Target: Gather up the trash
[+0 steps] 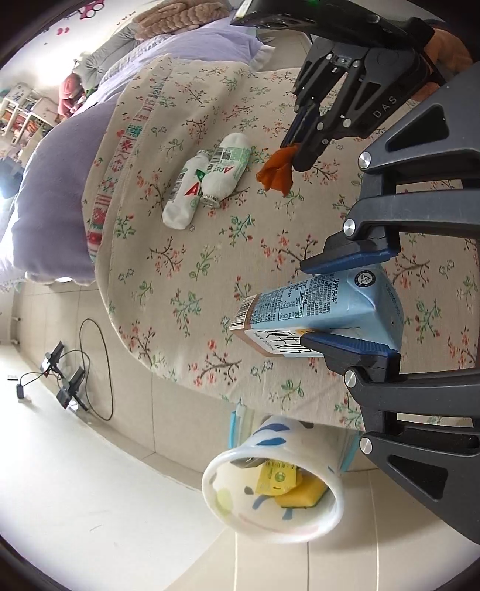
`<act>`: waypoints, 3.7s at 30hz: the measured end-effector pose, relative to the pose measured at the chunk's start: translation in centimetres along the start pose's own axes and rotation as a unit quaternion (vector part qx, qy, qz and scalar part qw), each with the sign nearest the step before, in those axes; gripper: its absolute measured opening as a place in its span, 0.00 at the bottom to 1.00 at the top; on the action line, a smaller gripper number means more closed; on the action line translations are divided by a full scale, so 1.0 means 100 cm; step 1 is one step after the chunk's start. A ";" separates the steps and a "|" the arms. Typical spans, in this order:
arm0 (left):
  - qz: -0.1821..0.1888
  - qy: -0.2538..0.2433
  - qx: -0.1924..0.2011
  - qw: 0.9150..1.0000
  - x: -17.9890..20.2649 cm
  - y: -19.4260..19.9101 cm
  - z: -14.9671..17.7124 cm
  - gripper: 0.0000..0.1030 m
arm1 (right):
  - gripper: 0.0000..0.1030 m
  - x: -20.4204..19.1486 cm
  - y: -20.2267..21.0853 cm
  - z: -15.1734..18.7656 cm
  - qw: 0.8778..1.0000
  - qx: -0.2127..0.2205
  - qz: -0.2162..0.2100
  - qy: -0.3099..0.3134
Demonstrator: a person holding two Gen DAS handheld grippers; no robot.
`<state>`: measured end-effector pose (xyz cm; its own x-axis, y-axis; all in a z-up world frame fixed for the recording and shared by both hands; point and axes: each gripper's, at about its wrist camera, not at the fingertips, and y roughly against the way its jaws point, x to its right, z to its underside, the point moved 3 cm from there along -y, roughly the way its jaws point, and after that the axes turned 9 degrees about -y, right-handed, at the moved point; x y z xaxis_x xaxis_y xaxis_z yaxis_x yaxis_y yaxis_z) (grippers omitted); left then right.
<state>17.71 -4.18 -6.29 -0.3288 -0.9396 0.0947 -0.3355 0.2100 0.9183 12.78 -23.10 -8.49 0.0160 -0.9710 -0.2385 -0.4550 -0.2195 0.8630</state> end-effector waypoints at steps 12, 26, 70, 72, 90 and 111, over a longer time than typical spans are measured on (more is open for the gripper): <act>0.014 0.036 0.015 0.999 -0.068 0.028 0.000 0.06 | 0.22 -0.065 -0.030 -0.002 1.000 -0.012 -0.021 0.007; 0.157 0.126 -0.055 0.978 -0.151 -0.017 0.013 0.00 | 0.22 -0.132 -0.059 -0.021 0.998 -0.014 -0.051 0.021; -0.149 0.076 0.126 0.978 -0.190 0.237 0.005 0.63 | 0.25 -0.288 -0.066 -0.080 0.975 -0.062 -0.199 0.075; -0.153 0.072 0.127 0.977 -0.197 0.217 0.017 0.70 | 0.30 -0.300 -0.090 -0.084 0.977 -0.074 -0.180 0.084; -0.093 0.016 -0.084 0.992 -0.249 -0.160 0.236 0.73 | 0.50 -0.140 -0.041 -0.048 0.982 -0.033 -0.185 -0.013; -0.158 -0.167 -0.130 0.965 -0.258 -0.348 0.278 0.83 | 0.52 -0.110 -0.027 -0.030 0.984 -0.017 -0.176 -0.006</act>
<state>13.32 20.31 -51.42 -0.5273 -0.7969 -0.2949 -0.2480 -0.1876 0.9504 16.48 -12.07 -6.88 0.1560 -0.8330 -0.5308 -0.3938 -0.5453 0.7400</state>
